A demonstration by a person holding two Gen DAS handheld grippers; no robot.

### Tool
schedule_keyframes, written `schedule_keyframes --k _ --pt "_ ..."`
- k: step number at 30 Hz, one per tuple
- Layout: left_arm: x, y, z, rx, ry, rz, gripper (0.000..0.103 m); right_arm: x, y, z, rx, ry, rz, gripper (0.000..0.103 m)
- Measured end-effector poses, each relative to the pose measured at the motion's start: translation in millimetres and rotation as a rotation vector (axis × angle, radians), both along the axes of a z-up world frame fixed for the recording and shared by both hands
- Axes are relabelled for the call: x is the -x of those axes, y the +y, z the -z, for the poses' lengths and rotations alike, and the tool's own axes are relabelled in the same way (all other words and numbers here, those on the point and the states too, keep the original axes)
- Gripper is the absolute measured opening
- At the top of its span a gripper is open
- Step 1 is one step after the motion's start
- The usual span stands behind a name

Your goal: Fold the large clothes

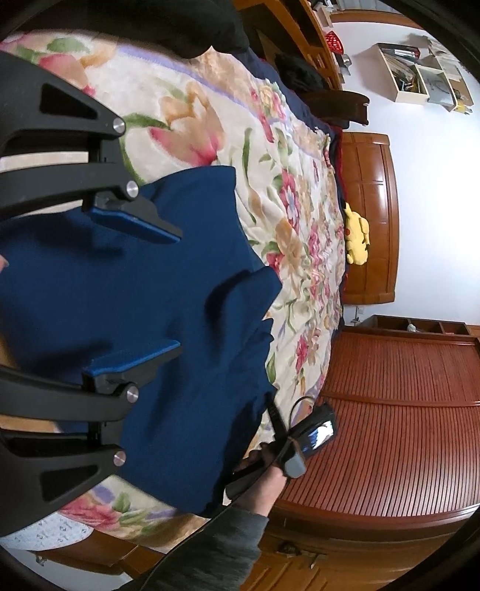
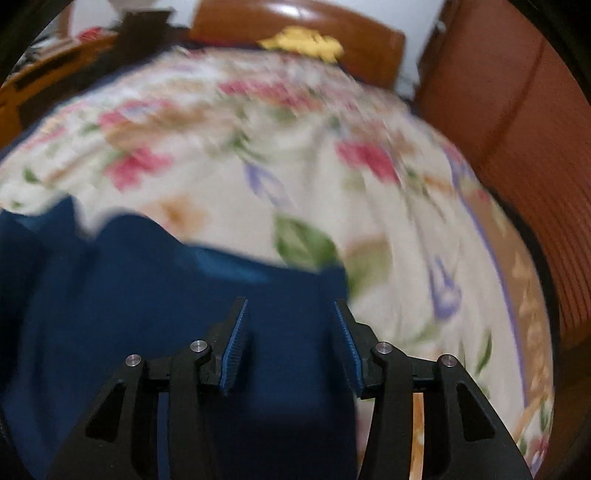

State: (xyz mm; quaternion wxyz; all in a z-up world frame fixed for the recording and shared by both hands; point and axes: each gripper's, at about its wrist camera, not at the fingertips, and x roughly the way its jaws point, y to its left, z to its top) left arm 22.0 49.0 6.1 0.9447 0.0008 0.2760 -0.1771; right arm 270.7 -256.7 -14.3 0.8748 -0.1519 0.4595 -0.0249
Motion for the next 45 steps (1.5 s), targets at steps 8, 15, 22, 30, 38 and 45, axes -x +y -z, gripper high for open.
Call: schedule_keyframes --k 8,15,22,30,38,45 --pt "-7.3 -5.7 12.4 -0.032 0.032 -0.007 0.053 -3.8 -35.7 17.7 -0.122 0.066 0.027 0.019" --pt "-13.8 -6.3 22.2 -0.039 0.068 -0.002 0.053 19.7 -61.4 -15.9 -0.014 -0.128 0.11 0.0" --pt "-12.4 -1.8 24.1 -0.026 0.087 -0.008 0.053 41.4 -110.2 -24.4 -0.025 -0.168 0.247 0.0" --pt "9.2 -0.8 16.0 -0.04 0.047 -0.027 0.053 105.3 -76.6 -54.6 -0.115 -0.245 0.066 0.012" --pt "30.1 -4.2 18.1 -0.054 0.036 -0.031 0.053 172.6 -16.6 -48.9 -0.203 -0.192 -0.126 0.047" --pt "43.7 -6.1 26.4 -0.058 0.051 -0.045 0.053 224.1 30.6 -27.1 -0.23 -0.153 -0.242 0.047"
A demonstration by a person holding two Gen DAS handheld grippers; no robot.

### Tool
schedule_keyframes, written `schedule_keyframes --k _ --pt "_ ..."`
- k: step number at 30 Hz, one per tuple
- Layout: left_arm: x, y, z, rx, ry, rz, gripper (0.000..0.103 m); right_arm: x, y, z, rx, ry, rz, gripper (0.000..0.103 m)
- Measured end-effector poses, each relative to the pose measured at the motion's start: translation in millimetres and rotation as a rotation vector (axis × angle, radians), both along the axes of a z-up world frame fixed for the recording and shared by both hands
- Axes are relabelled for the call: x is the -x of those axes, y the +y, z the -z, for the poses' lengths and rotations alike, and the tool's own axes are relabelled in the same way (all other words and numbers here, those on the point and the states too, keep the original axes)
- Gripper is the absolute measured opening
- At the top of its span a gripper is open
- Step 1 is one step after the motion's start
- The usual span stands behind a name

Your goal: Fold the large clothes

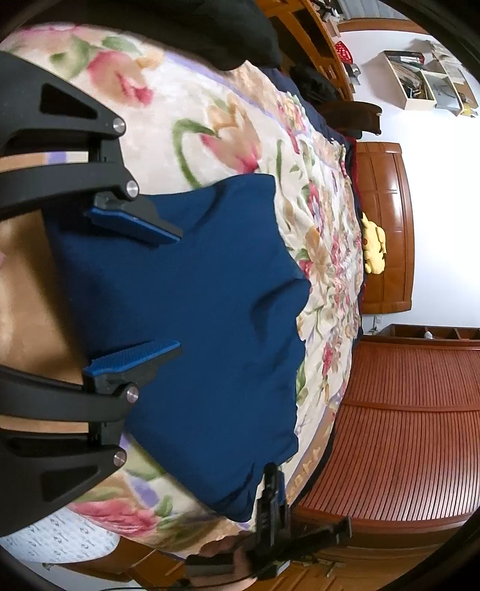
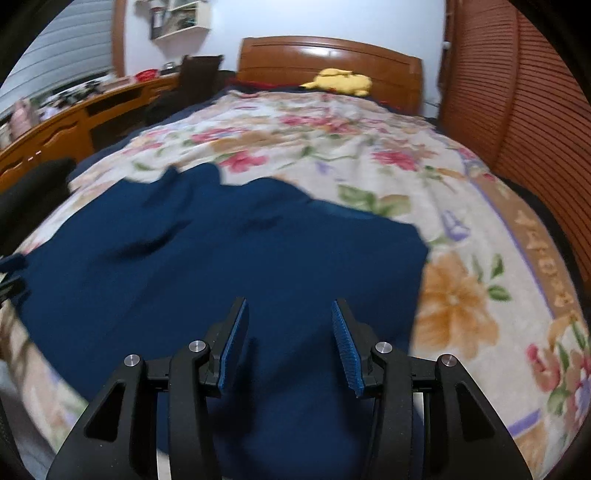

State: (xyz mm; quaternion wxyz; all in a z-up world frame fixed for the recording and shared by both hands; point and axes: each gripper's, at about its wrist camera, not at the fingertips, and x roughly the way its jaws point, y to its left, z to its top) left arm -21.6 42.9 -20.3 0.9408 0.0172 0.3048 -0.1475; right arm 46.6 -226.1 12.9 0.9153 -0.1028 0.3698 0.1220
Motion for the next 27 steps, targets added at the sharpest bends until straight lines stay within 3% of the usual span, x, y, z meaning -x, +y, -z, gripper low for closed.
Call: schedule_keyframes --k 13,21,27 --pt "1.5 -2.6 16.5 -0.031 0.017 -0.036 0.054 39.7 47.0 17.3 -0.005 0.007 -0.117 0.047" --pt "1.2 -2.1 18.0 -0.025 0.018 -0.034 0.054 37.4 55.1 36.9 0.017 0.008 -0.1 0.052" --pt "16.9 14.2 14.3 0.037 0.015 -0.047 0.054 41.7 56.5 34.9 0.027 -0.021 -0.085 0.052"
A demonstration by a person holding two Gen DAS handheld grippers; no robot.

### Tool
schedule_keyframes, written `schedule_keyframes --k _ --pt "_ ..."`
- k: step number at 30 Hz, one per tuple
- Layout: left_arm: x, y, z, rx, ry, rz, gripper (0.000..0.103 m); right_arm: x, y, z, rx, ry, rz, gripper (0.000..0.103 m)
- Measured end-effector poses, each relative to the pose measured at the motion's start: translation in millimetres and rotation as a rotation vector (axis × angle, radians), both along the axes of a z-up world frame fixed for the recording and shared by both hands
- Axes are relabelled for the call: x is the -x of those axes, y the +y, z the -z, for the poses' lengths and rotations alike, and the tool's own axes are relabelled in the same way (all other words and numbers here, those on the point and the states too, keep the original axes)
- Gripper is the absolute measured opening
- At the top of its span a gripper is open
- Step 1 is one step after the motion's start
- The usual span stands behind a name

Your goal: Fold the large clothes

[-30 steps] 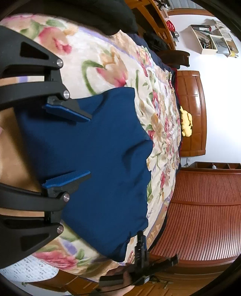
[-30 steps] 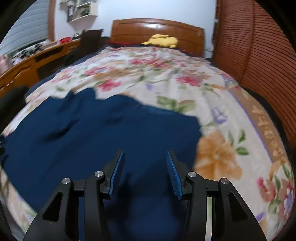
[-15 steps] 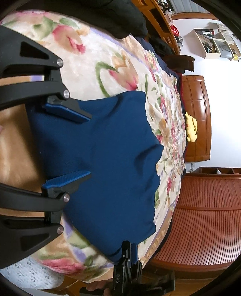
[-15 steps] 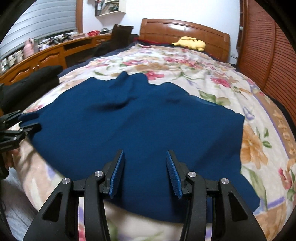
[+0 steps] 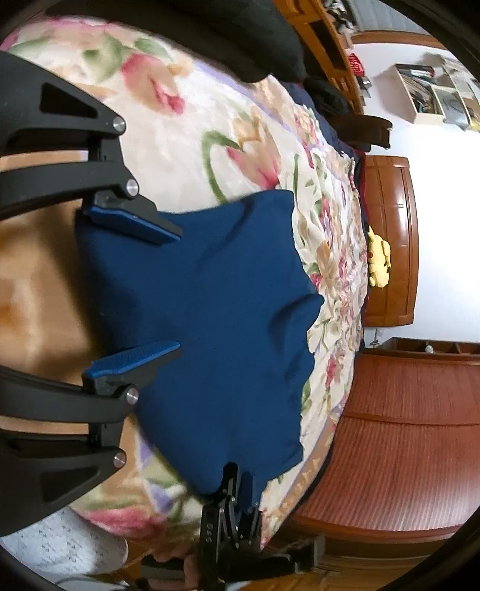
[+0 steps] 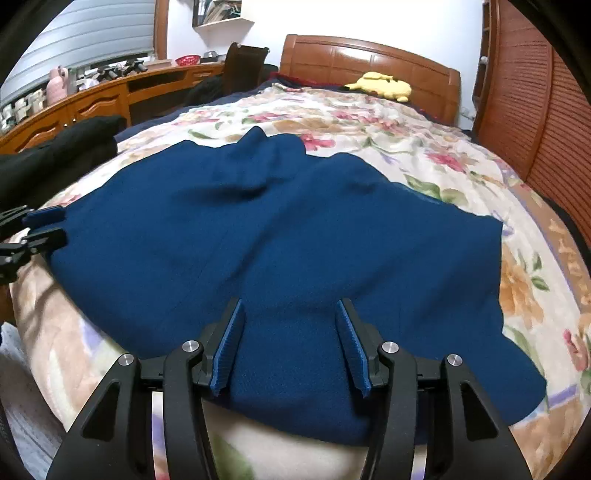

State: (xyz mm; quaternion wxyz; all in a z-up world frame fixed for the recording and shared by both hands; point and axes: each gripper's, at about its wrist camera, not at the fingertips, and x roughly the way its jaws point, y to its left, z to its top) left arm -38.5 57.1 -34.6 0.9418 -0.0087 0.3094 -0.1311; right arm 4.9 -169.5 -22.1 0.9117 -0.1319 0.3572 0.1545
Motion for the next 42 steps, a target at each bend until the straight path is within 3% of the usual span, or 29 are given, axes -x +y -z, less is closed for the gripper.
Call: schedule_keyframes --k 5,11,14,25,26,29,31,33,42 --pt "16.9 20.1 -9.1 0.038 -0.009 -0.031 0.054 4.9 10.7 -12.3 -0.052 -0.015 -0.05 0.052" --pt "22.0 40.0 -5.0 0.079 0.017 -0.057 0.054 7.1 40.1 -3.5 -0.022 -0.003 -0.117 0.053" --pt "20.9 45.6 4.0 0.099 0.049 -0.057 0.054 3.0 49.3 13.4 0.033 0.005 -0.115 0.053" --pt "19.5 41.5 11.7 0.121 0.069 -0.049 0.054 9.4 44.8 19.2 0.008 -0.032 -0.098 0.053" --pt "16.5 40.4 12.6 0.13 0.071 -0.043 0.052 9.5 43.7 19.2 0.002 -0.031 -0.098 0.053" --pt "11.7 38.4 12.7 0.166 0.084 -0.02 0.032 9.6 42.9 17.6 0.002 -0.025 -0.094 0.053" --pt "10.5 34.1 8.2 0.156 0.079 -0.011 0.018 10.1 41.6 14.5 0.005 -0.002 -0.093 0.053" --pt "11.0 25.8 -2.3 0.115 0.051 -0.002 0.011 10.0 38.5 11.3 -0.002 0.012 -0.101 0.052" --pt "2.2 -13.6 -76.2 0.03 -0.081 0.059 0.005 8.9 24.2 10.9 -0.042 0.064 -0.121 0.052"
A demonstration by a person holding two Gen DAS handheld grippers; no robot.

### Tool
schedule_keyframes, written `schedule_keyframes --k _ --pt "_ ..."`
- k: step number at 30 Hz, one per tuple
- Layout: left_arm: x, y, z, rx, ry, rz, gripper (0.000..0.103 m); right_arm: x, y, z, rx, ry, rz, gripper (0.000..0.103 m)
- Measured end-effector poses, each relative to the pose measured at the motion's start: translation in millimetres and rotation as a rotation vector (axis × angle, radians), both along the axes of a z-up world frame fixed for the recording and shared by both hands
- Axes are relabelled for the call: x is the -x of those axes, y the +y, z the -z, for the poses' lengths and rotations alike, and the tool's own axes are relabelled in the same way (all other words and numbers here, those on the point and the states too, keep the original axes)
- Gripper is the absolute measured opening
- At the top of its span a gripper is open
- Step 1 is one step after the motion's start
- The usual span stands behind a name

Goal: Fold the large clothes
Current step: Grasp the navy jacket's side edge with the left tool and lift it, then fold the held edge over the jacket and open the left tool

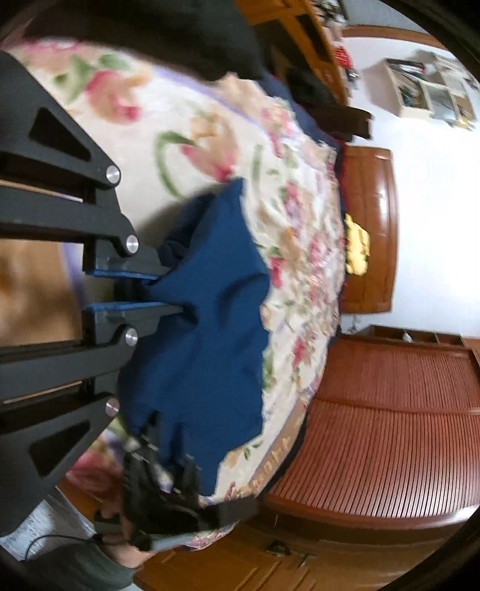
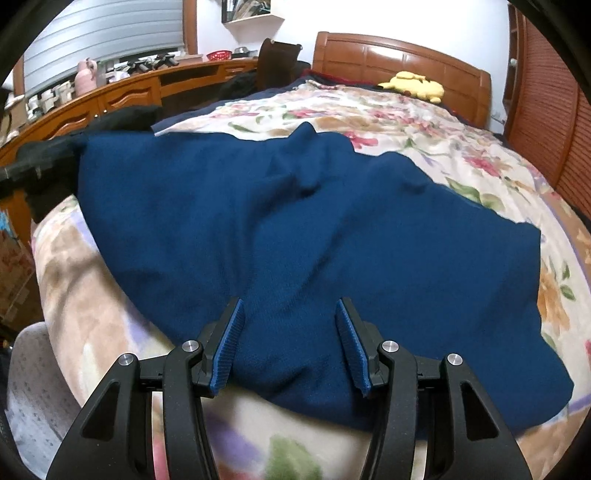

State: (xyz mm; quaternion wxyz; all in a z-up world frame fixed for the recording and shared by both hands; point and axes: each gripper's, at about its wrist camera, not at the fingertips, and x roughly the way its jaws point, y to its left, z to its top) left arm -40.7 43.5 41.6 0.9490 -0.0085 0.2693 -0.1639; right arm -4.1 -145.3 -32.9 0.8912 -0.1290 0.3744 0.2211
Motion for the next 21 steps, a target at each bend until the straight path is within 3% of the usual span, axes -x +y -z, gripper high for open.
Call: schedule_keyframes --k 10,12,21 --pt "-32.1 -97.8 -64.6 -0.074 -0.081 0.141 0.003 9.7 -51.0 -25.2 -0.099 -0.003 0.013 0.052" --pt "-42.1 -123.2 -69.8 -0.086 -0.073 0.18 0.003 15.2 -72.4 -33.3 -0.069 -0.044 0.081 0.051" --pt "-62.4 -258.8 -69.3 -0.127 -0.029 0.397 0.003 25.7 -192.7 -46.8 -0.123 -0.067 0.355 0.051"
